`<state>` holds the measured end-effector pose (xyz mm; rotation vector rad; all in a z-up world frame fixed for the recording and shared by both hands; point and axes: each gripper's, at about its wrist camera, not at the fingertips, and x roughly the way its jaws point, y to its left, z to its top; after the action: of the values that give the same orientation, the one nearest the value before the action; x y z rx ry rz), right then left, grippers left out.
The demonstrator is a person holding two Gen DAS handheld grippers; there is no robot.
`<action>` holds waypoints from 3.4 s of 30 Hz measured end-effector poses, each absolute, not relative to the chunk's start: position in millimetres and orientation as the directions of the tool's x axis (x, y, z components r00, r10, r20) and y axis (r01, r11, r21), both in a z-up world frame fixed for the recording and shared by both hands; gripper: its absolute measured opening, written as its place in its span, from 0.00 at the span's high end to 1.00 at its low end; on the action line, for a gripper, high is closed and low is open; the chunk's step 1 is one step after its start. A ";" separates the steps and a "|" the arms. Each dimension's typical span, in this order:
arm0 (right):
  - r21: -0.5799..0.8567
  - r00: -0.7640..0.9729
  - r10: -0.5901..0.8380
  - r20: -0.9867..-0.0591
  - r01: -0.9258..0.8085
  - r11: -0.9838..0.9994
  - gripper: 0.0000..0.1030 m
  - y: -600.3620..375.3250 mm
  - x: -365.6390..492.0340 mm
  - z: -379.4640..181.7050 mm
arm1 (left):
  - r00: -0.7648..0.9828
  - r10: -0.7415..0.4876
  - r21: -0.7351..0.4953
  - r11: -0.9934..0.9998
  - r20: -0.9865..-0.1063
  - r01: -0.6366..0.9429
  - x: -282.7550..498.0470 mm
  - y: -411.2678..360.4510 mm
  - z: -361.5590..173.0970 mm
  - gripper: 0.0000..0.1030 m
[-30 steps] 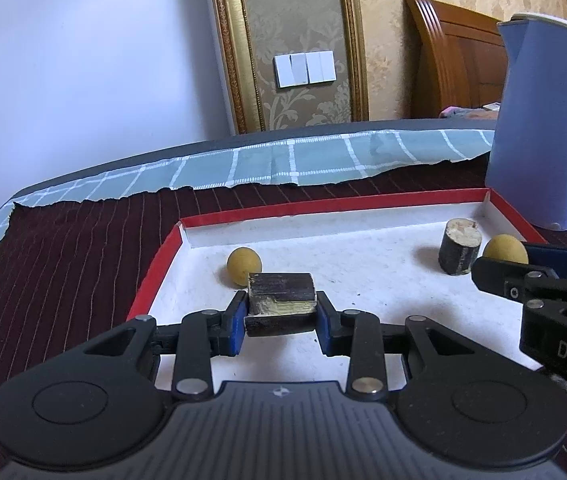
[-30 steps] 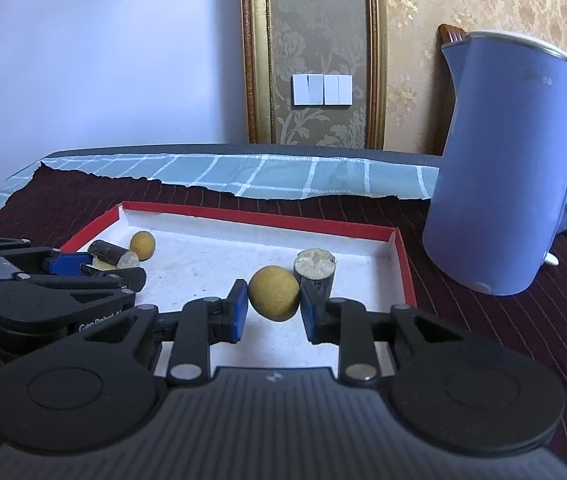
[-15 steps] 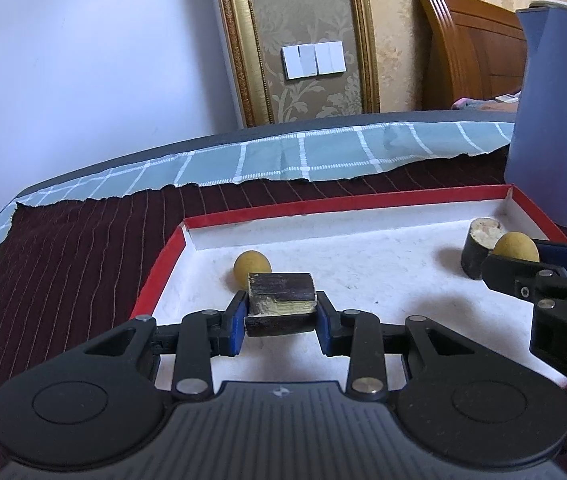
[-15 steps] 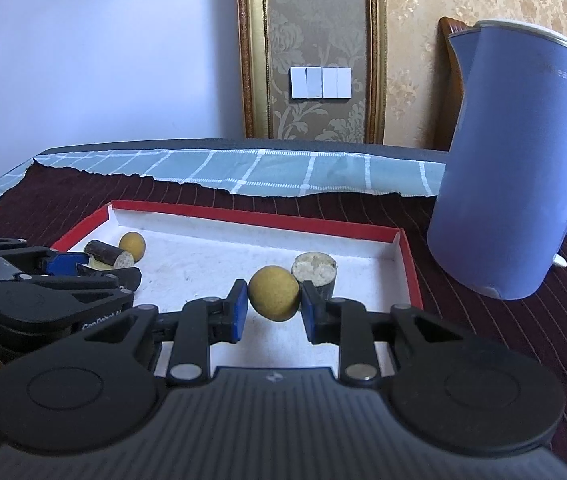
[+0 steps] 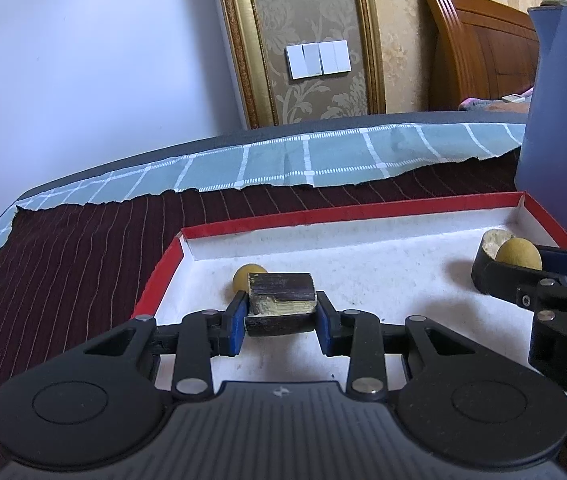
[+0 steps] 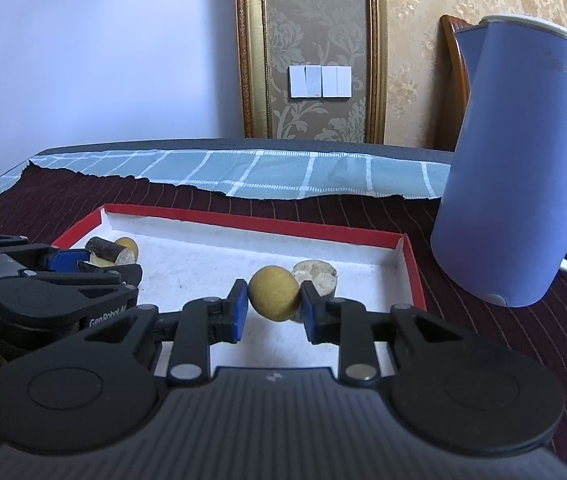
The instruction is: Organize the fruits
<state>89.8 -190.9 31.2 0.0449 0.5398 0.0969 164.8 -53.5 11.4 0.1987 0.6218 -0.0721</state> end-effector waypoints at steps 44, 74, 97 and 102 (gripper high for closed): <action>0.080 0.862 0.102 -0.497 -0.071 0.994 0.74 -191.9 134.0 26.0 | 0.813 -0.015 0.129 0.986 -0.582 0.110 196.9 -58.0 12.1 0.67; 0.075 0.876 0.089 -0.474 -0.061 0.995 0.74 -191.5 136.4 22.8 | 0.804 -0.026 0.129 0.983 -0.594 0.128 199.5 -64.4 11.9 0.67; 0.096 0.880 0.087 -0.467 -0.047 0.994 0.63 -197.4 133.7 22.7 | 0.826 0.015 0.156 0.984 -0.564 0.088 192.8 -61.5 14.7 0.33; 0.103 0.886 0.082 -0.456 -0.039 0.994 0.55 -201.7 130.7 23.0 | 0.827 0.044 0.181 0.981 -0.561 0.070 187.1 -62.0 19.4 0.33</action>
<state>130.7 -201.7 23.0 0.0918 0.4777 0.0629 187.1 -62.0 19.4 0.1973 0.5983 -0.0136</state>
